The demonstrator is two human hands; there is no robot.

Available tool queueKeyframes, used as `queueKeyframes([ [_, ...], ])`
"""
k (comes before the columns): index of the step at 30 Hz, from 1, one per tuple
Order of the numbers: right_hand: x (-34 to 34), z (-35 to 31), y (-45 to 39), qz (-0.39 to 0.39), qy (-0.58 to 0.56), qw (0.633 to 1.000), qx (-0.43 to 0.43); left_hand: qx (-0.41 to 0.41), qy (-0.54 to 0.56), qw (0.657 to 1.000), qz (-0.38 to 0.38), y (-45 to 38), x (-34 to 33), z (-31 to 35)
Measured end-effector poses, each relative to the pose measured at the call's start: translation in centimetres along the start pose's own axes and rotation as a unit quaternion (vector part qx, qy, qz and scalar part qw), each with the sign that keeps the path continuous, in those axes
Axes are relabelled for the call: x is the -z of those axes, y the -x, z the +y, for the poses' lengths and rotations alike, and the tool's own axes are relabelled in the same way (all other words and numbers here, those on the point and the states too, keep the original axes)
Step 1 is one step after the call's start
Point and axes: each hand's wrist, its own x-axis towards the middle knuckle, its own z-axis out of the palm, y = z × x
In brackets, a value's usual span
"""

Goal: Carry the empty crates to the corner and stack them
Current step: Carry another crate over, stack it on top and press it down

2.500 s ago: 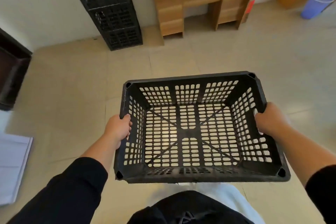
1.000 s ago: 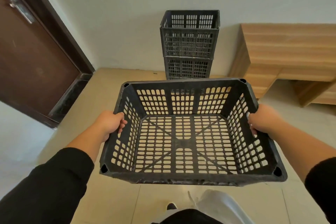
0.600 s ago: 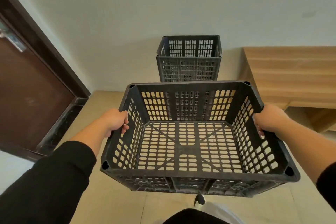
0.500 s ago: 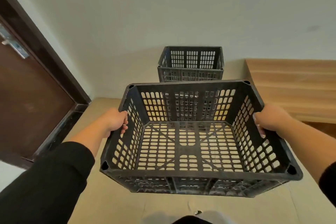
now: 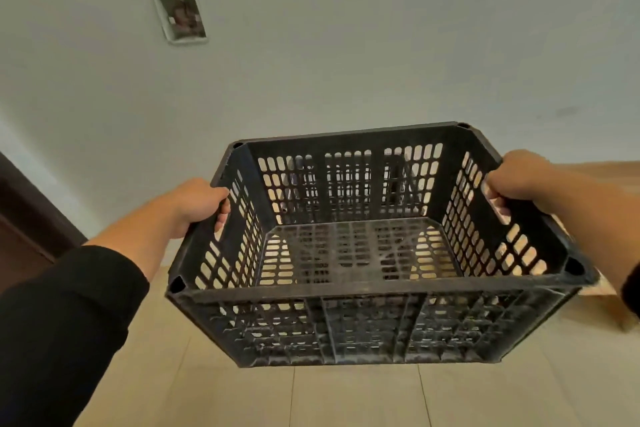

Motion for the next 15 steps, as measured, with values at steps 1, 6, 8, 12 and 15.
queueKeyframes([
  [1,0.1,-1.0,-0.6,0.008,-0.002,1.0,-0.005,-0.006,-0.004,1.0,-0.005,-1.5,0.4,1.2],
  [6,-0.3,-5.0,-5.8,0.033,-0.022,0.999,-0.014,-0.03,-0.031,0.999,-0.01,-8.7,1.9,6.1],
  [8,-0.5,-6.5,-8.1,0.033,-0.004,0.999,-0.026,-0.033,-0.038,0.999,-0.009,-11.5,2.1,7.7],
  [12,-0.8,-9.0,-12.5,0.035,-0.027,0.999,-0.024,-0.04,-0.05,0.998,-0.008,-17.4,1.8,10.7],
  [15,-0.9,-10.8,-16.9,0.026,-0.039,0.999,-0.024,-0.056,-0.068,0.996,0.001,-21.5,1.2,13.1],
])
